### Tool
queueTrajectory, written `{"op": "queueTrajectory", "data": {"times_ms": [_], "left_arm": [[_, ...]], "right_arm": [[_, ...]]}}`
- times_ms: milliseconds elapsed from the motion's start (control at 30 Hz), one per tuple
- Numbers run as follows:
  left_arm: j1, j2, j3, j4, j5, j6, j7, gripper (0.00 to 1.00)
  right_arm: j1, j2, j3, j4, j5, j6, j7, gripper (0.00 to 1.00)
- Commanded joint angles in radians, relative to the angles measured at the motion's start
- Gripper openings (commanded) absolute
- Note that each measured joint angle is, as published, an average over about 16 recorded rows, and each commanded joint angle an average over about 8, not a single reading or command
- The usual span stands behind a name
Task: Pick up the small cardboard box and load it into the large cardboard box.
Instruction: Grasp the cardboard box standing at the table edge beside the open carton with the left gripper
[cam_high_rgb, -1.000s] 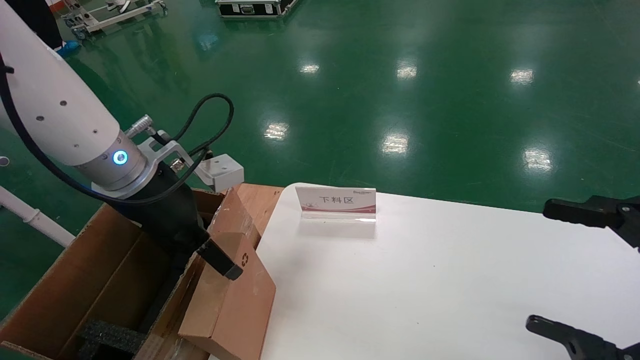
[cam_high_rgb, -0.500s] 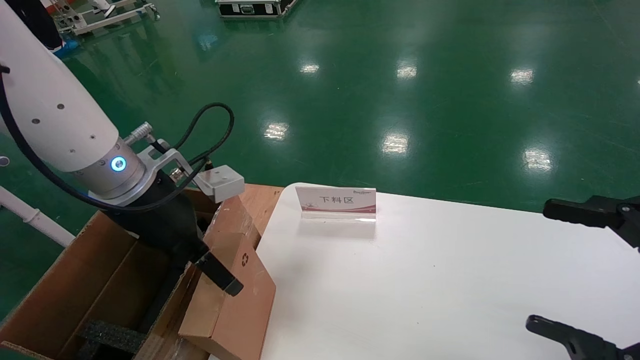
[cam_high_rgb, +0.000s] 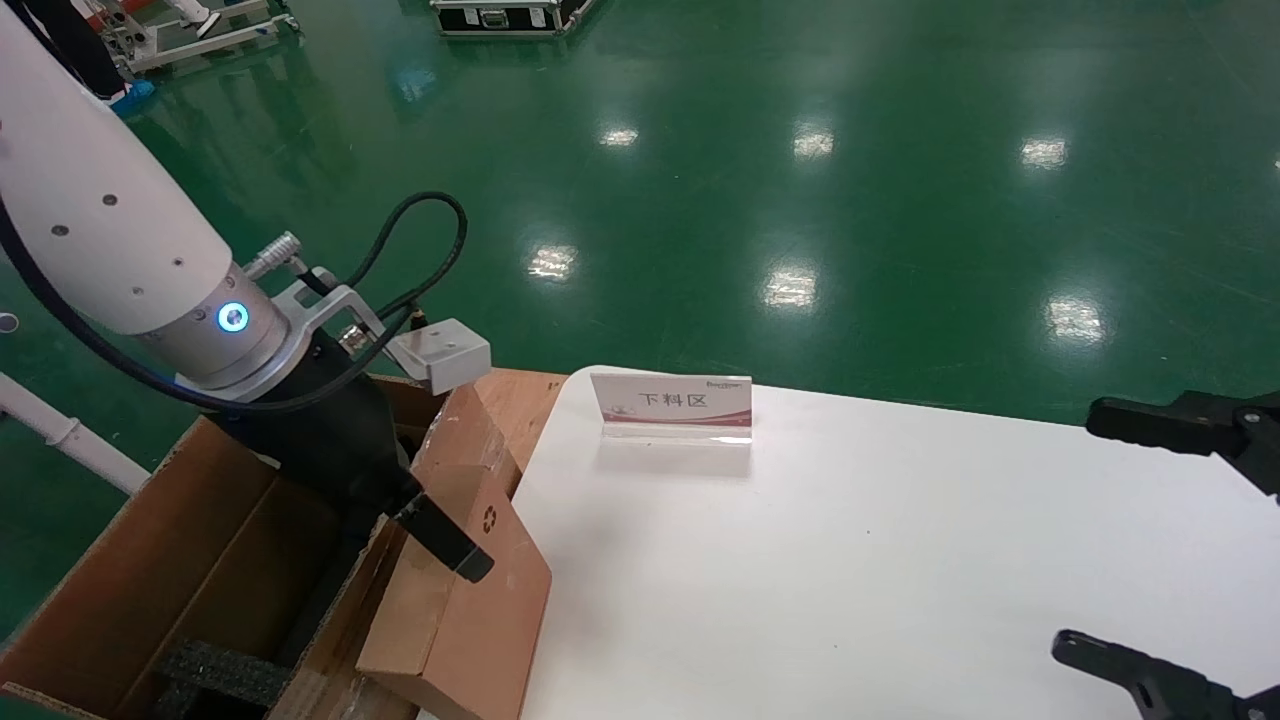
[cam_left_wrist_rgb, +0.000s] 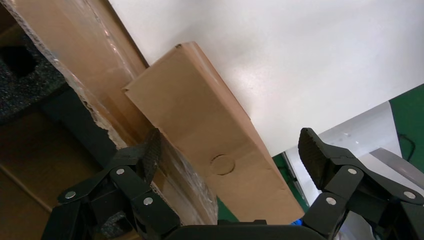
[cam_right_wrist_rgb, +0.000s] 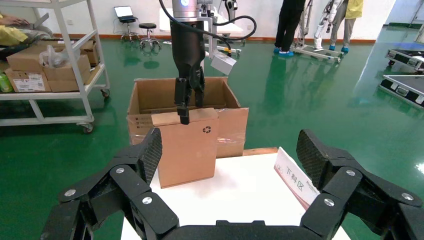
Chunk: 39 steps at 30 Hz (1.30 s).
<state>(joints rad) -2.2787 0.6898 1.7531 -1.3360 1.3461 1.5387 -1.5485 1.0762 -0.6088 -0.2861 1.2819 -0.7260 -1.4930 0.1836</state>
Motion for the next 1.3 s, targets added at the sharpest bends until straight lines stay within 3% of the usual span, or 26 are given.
{"op": "queueTrajectory", "data": {"times_ms": [33, 300, 1100, 1133, 1167, 1300], "left_arm": [[0.000, 0.005, 0.000, 0.008, -0.001, -0.001, 0.004, 1.00], [0.008, -0.031, 0.035, -0.010, -0.012, 0.000, 0.019, 1.00], [0.040, -0.037, 0.093, -0.018, -0.029, -0.026, 0.044, 1.00], [0.040, -0.037, 0.092, -0.018, -0.029, -0.026, 0.044, 1.00], [0.040, -0.038, 0.092, -0.018, -0.029, -0.026, 0.043, 0.93], [0.040, -0.038, 0.091, -0.018, -0.029, -0.026, 0.042, 0.43]], "right_arm": [[0.000, 0.000, 0.000, 0.000, 0.000, 0.000, 0.000, 1.00], [0.000, 0.000, -0.001, -0.001, 0.000, 0.000, 0.000, 1.00], [0.000, 0.001, -0.002, -0.001, 0.001, 0.001, -0.001, 1.00], [0.000, 0.001, -0.002, -0.001, 0.001, 0.001, -0.001, 0.97], [0.000, 0.001, -0.002, -0.001, 0.001, 0.001, -0.001, 0.85], [0.000, 0.001, -0.002, -0.001, 0.001, 0.001, -0.001, 0.35]]}}
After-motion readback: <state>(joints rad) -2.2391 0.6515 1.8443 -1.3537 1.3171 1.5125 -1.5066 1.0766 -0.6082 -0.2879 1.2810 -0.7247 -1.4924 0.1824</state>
